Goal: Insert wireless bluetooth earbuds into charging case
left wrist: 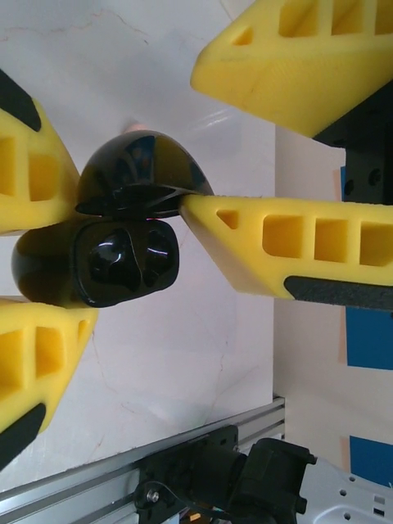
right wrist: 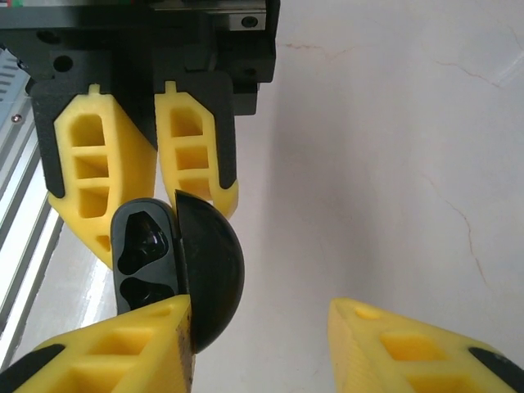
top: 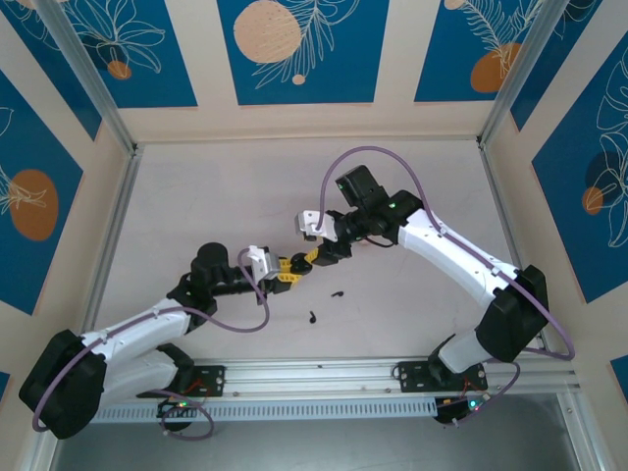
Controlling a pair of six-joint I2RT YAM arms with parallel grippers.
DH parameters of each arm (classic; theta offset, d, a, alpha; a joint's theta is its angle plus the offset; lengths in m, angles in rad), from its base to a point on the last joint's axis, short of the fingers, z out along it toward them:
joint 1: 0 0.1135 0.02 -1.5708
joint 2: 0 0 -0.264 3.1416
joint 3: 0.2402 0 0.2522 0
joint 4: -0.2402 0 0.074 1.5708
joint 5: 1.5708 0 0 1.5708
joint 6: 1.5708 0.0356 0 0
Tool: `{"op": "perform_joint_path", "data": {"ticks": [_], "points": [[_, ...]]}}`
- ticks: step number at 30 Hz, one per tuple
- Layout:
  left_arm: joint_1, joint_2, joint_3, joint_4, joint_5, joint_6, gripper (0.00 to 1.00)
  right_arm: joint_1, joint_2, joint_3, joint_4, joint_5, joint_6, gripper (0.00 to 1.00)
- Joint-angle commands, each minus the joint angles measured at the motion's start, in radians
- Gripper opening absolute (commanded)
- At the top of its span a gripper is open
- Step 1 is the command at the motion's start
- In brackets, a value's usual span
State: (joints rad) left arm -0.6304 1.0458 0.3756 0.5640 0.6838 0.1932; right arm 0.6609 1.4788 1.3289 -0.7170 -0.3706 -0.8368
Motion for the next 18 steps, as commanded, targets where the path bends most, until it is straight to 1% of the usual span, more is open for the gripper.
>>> {"op": "perform_joint_path", "data": {"ticks": [1, 3, 5, 7, 9, 13, 16, 18], "points": [[-0.009, -0.02, 0.014, 0.022, 0.028, 0.008, 0.13, -0.026, 0.01, 0.026, 0.05, -0.006, 0.043, 0.45], [-0.008, -0.017, 0.008, 0.019, -0.011, 0.002, 0.14, -0.032, 0.002, 0.024, 0.048, -0.026, 0.06, 0.45], [-0.007, -0.008, -0.004, 0.022, -0.085, -0.012, 0.14, -0.042, -0.017, 0.018, 0.048, -0.056, 0.095, 0.45], [-0.001, 0.007, -0.019, 0.028, -0.174, -0.028, 0.14, -0.054, -0.04, 0.011, 0.047, -0.076, 0.152, 0.45], [0.008, 0.018, -0.032, 0.032, -0.238, -0.053, 0.14, -0.064, -0.062, 0.001, 0.041, -0.085, 0.224, 0.45], [0.021, 0.024, -0.06, 0.022, -0.374, -0.118, 0.14, -0.062, -0.085, -0.019, 0.008, -0.053, 0.455, 0.44], [0.033, 0.01, -0.088, 0.004, -0.485, -0.179, 0.14, -0.046, -0.067, -0.028, -0.057, 0.036, 0.677, 0.41], [0.042, -0.006, -0.101, -0.02, -0.528, -0.208, 0.14, -0.03, -0.044, -0.035, -0.108, 0.094, 0.806, 0.38]]}}
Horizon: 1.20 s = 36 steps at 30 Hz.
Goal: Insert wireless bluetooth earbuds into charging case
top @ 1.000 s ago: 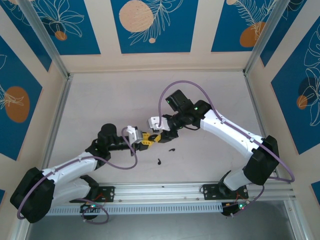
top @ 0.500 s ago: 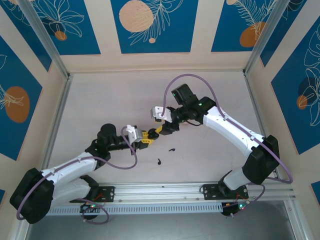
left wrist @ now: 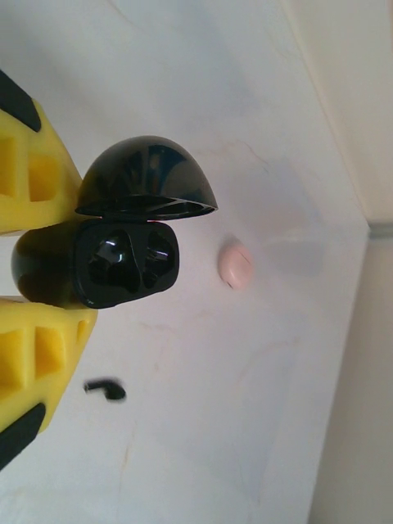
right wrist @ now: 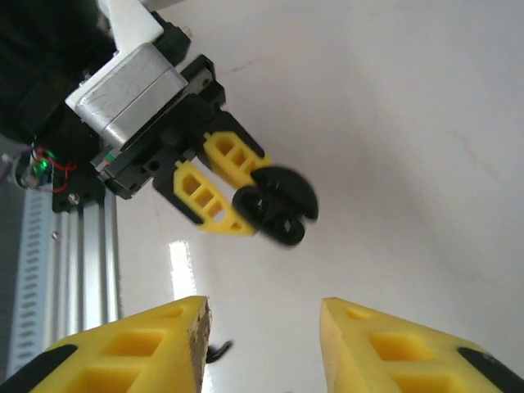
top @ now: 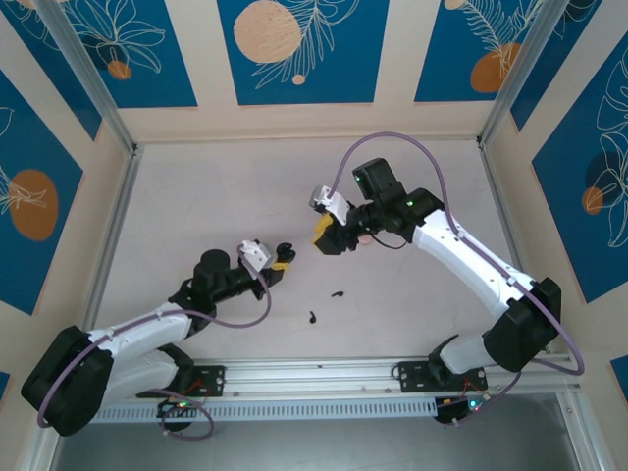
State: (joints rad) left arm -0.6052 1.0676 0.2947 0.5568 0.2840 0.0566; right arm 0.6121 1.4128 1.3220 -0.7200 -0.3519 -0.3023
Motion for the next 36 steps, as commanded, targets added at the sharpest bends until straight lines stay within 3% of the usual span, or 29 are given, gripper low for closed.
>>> {"op": "perform_joint_path", "data": {"ticks": [1, 7, 11, 23, 28, 36], "points": [[0.022, -0.037, -0.024, -0.031, -0.147, -0.089, 0.14, 0.032, 0.035, -0.035, -0.125, 0.098, 0.328, 0.37], [0.042, -0.087, -0.026, -0.146, -0.24, -0.145, 0.14, 0.154, 0.116, -0.121, -0.102, 0.164, 0.599, 0.36], [0.061, -0.116, -0.025, -0.223, -0.32, -0.198, 0.14, 0.234, 0.21, -0.154, -0.032, 0.138, 0.66, 0.36], [0.121, -0.2, -0.043, -0.291, -0.312, -0.243, 0.14, 0.315, 0.493, -0.084, 0.045, 0.088, 0.585, 0.39], [0.128, -0.22, -0.043, -0.306, -0.299, -0.239, 0.14, 0.317, 0.524, -0.078, 0.045, 0.091, 0.573, 0.39], [0.131, -0.231, -0.043, -0.305, -0.284, -0.235, 0.15, 0.309, 0.488, -0.118, -0.046, 0.204, 0.549, 0.4]]}}
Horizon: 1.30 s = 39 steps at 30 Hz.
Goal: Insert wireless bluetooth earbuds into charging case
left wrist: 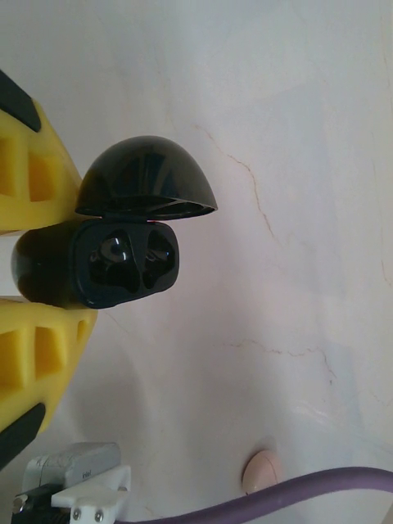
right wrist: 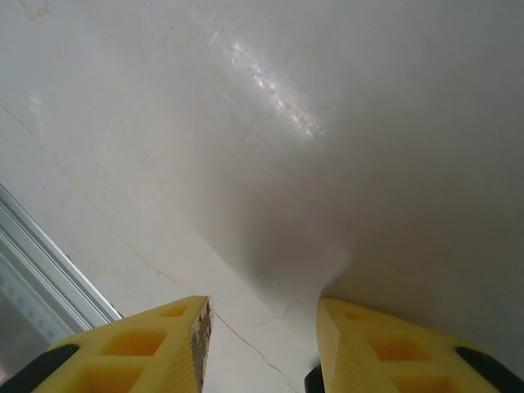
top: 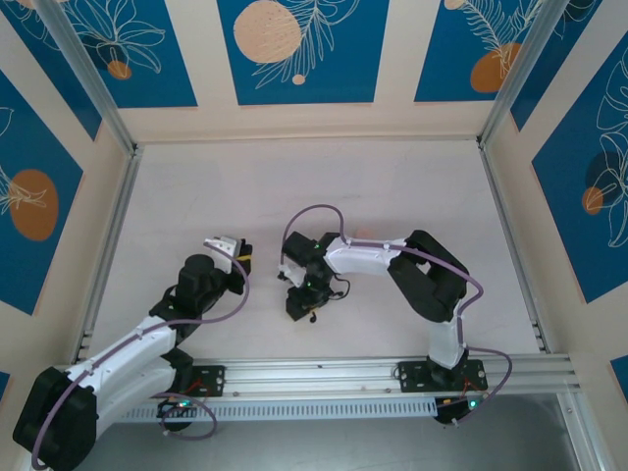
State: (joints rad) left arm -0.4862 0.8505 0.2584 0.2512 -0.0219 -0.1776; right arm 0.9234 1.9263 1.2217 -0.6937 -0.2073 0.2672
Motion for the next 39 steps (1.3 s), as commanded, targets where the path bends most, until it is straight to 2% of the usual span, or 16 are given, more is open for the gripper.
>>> {"op": "perform_joint_path", "data": {"ticks": [1, 12, 21, 32, 39], "points": [[0.012, -0.012, -0.008, 0.003, 0.024, -0.001, 0.15, -0.006, -0.031, -0.02, -0.077, 0.062, -0.02, 0.41], [0.013, -0.011, -0.008, 0.003, 0.034, -0.003, 0.15, -0.014, -0.07, -0.041, -0.158, 0.086, -0.014, 0.4], [0.012, -0.013, -0.008, -0.004, 0.045, -0.003, 0.15, 0.009, -0.042, -0.028, -0.203, 0.077, -0.019, 0.36], [0.014, -0.018, -0.004, -0.011, 0.045, 0.002, 0.15, 0.033, -0.015, 0.045, -0.216, 0.199, 0.012, 0.36], [0.014, -0.019, -0.003, -0.017, 0.048, 0.003, 0.15, 0.056, 0.011, 0.088, -0.24, 0.235, -0.006, 0.36]]}}
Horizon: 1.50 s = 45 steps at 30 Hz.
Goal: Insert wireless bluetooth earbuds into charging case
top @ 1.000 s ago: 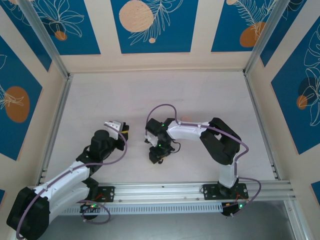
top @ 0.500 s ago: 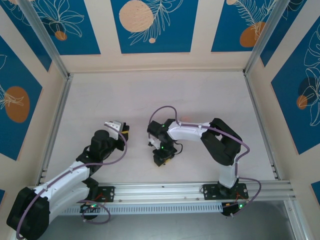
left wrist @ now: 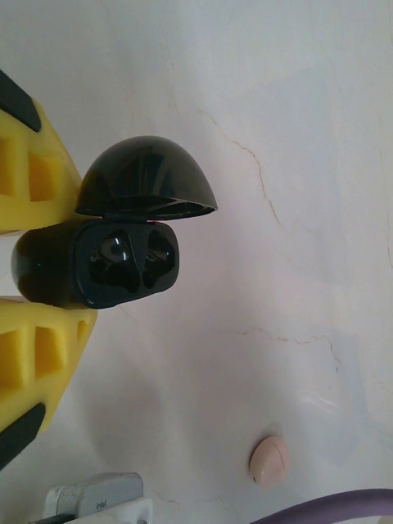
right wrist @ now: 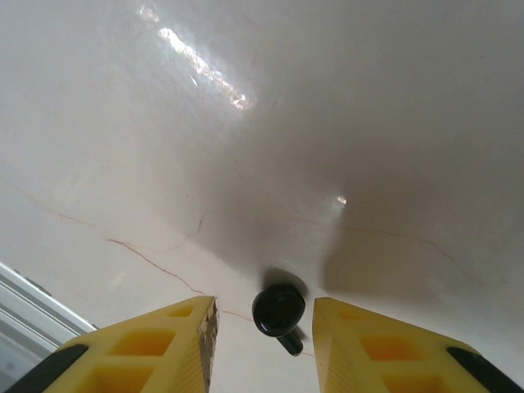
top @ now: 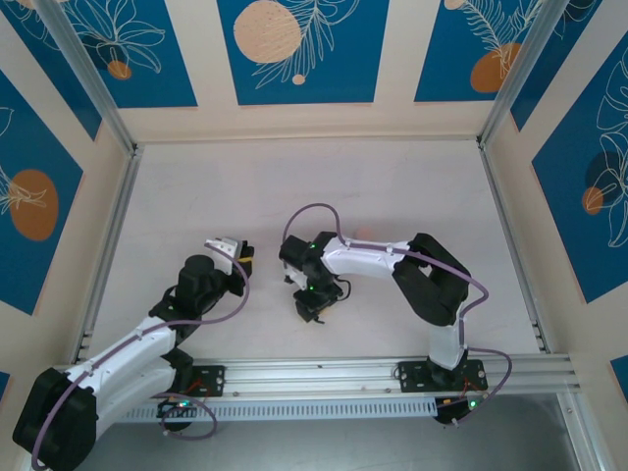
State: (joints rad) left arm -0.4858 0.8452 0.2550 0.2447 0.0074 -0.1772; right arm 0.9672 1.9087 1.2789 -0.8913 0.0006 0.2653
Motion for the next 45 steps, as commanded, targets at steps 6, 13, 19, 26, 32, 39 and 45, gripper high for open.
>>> {"op": "perform_joint_path", "data": {"ticks": [6, 13, 19, 26, 32, 39, 45], "points": [[0.013, -0.017, 0.004, -0.021, 0.017, 0.004, 0.15, 0.032, 0.066, 0.048, -0.067, 0.05, -0.014, 0.36], [0.013, -0.017, 0.006, -0.022, 0.019, 0.003, 0.16, 0.048, 0.082, 0.055, -0.079, 0.085, -0.018, 0.34], [0.014, -0.013, 0.007, -0.022, 0.018, 0.004, 0.16, 0.056, 0.089, 0.065, -0.1, 0.105, -0.014, 0.32], [0.014, -0.008, 0.013, -0.025, 0.019, 0.007, 0.16, 0.065, 0.084, 0.08, -0.123, 0.119, -0.002, 0.28], [0.015, 0.002, 0.013, -0.017, 0.025, 0.01, 0.16, 0.066, 0.061, 0.076, -0.113, 0.133, 0.013, 0.25], [0.016, 0.057, -0.006, 0.094, 0.103, 0.016, 0.15, 0.034, -0.021, 0.023, -0.008, 0.114, 0.063, 0.23], [0.012, 0.16, -0.026, 0.255, 0.218, 0.039, 0.14, -0.042, -0.15, -0.077, 0.199, 0.078, 0.149, 0.21]]}}
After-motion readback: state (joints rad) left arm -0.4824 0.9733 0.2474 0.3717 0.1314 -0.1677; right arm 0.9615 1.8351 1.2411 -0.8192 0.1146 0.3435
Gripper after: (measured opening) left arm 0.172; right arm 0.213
